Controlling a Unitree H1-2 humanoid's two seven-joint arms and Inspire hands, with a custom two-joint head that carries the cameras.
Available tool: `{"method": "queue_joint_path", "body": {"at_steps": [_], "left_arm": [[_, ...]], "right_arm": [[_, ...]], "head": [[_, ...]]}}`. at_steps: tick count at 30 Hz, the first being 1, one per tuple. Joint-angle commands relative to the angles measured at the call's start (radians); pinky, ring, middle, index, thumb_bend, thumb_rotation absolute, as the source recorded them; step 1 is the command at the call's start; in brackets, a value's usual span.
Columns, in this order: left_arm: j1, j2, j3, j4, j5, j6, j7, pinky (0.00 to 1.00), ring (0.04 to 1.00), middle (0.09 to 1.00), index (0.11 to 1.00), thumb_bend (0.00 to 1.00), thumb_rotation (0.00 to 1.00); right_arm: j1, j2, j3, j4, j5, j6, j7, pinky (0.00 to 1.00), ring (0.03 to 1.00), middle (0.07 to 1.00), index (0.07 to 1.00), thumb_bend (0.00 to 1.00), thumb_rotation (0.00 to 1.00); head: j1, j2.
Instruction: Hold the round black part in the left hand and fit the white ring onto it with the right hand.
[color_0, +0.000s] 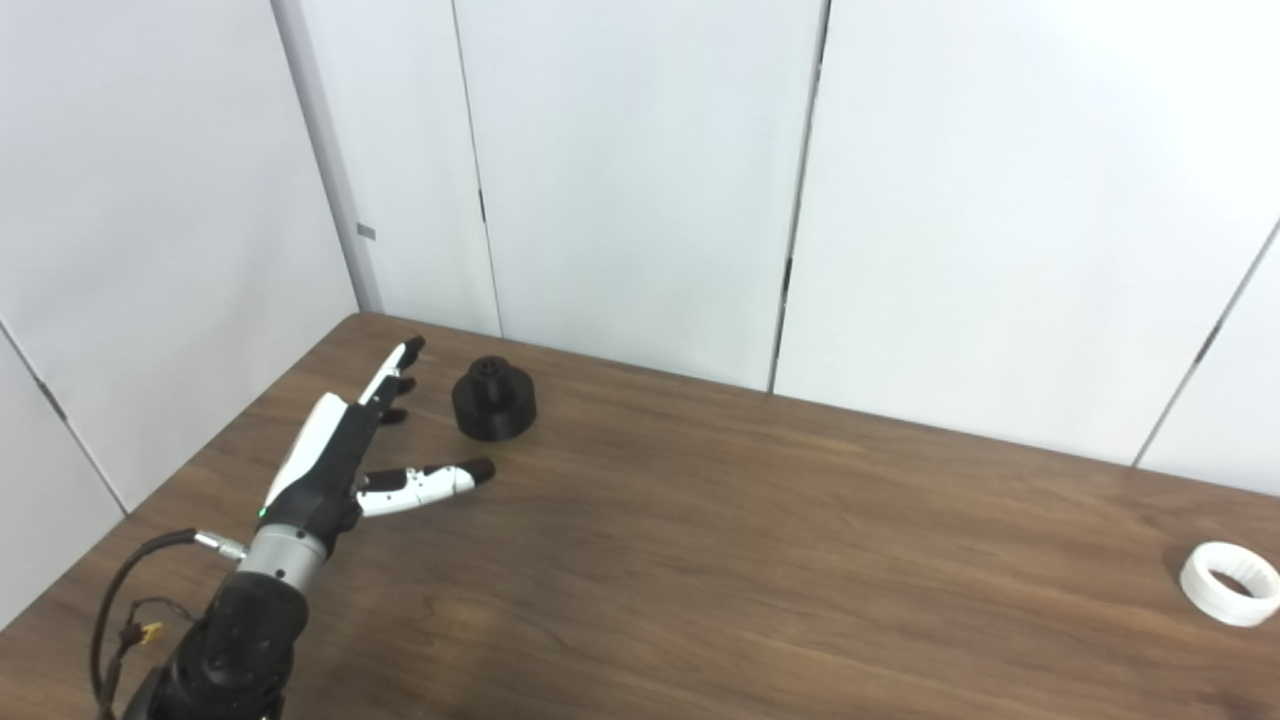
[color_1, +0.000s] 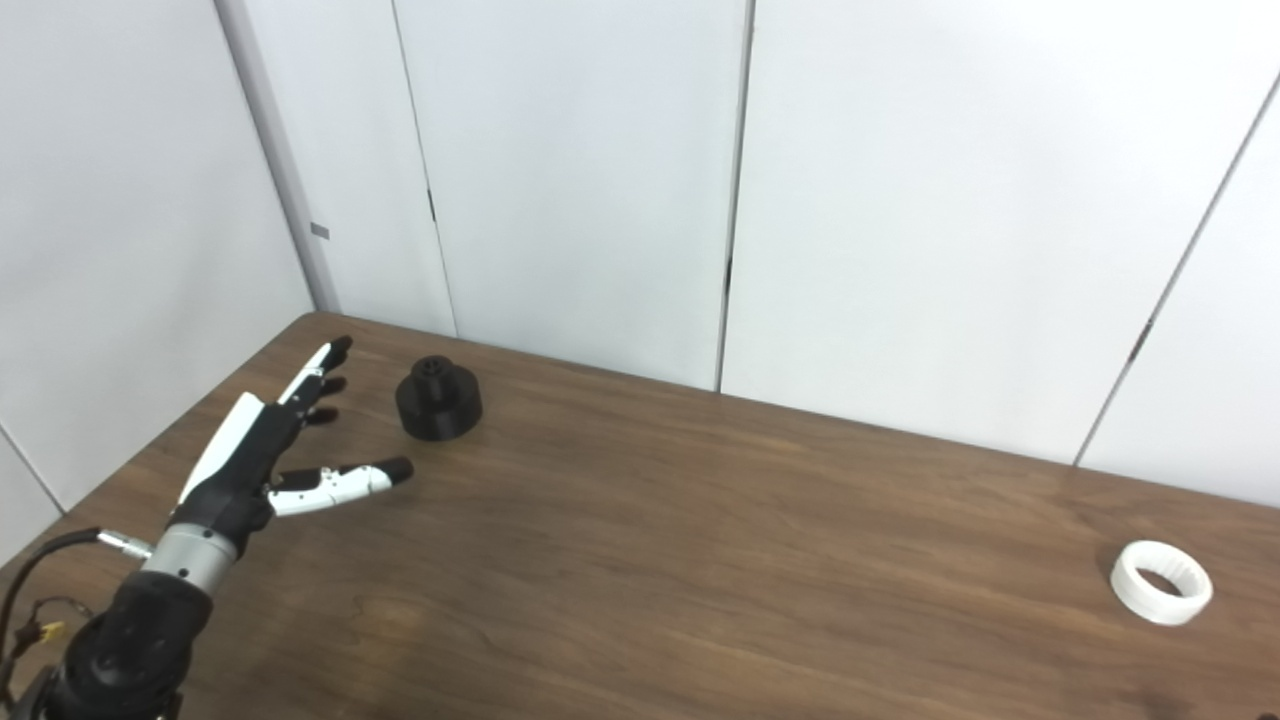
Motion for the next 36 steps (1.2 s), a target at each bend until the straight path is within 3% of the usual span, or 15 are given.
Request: {"method": "queue_joint_path", "body": {"at_steps": [1, 7, 16, 25, 31, 36], "left_arm": [[-0.058, 0.063, -0.009, 0.027, 0.071, -0.023, 0.013, 0.98, 0.995, 1.0, 0.999, 0.99, 0.5], [-0.122, 0.096, -0.064, 0.157, 0.209, -0.015, 0.047, 1.0, 1.0, 1.0, 0.956, 1.0, 0.55], [-0.195, 0.102, -0.104, 0.373, 0.312, -0.015, 0.115, 1.0, 1.0, 1.0, 0.919, 1.0, 0.61], [-0.291, 0.115, -0.154, 0.588, 0.329, -0.054, 0.187, 1.0, 1.0, 0.998, 0.91, 1.0, 0.6], [-0.334, 0.118, -0.175, 0.626, 0.328, -0.018, 0.173, 1.0, 1.0, 0.992, 0.907, 1.0, 0.57], [-0.366, 0.118, -0.182, 0.664, 0.319, -0.01, 0.168, 1.0, 1.0, 0.994, 0.907, 1.0, 0.61]], "right_arm": [[0.015, 0.018, 0.015, 0.004, -0.003, 0.003, -0.005, 1.0, 1.0, 0.985, 0.96, 0.62, 1.0], [0.018, 0.018, 0.014, -0.005, -0.004, 0.013, -0.008, 1.0, 1.0, 0.987, 0.959, 0.64, 1.0], [0.016, 0.023, 0.016, -0.002, -0.015, 0.003, -0.011, 1.0, 1.0, 0.979, 0.957, 0.63, 1.0], [0.018, 0.026, 0.013, 0.003, -0.033, -0.005, -0.017, 1.0, 1.0, 0.967, 0.946, 0.64, 1.0], [0.018, 0.014, 0.021, 0.006, -0.029, -0.012, 0.0, 1.0, 1.0, 0.982, 0.955, 0.73, 1.0], [0.014, 0.01, 0.024, 0.005, -0.006, -0.01, 0.012, 1.0, 1.0, 0.996, 0.97, 0.76, 1.0]], "head": [[0.0, 0.003], [0.0, 0.003], [-0.008, 0.009], [-0.017, 0.01], [-0.017, 0.011], [-0.021, 0.01]]}}
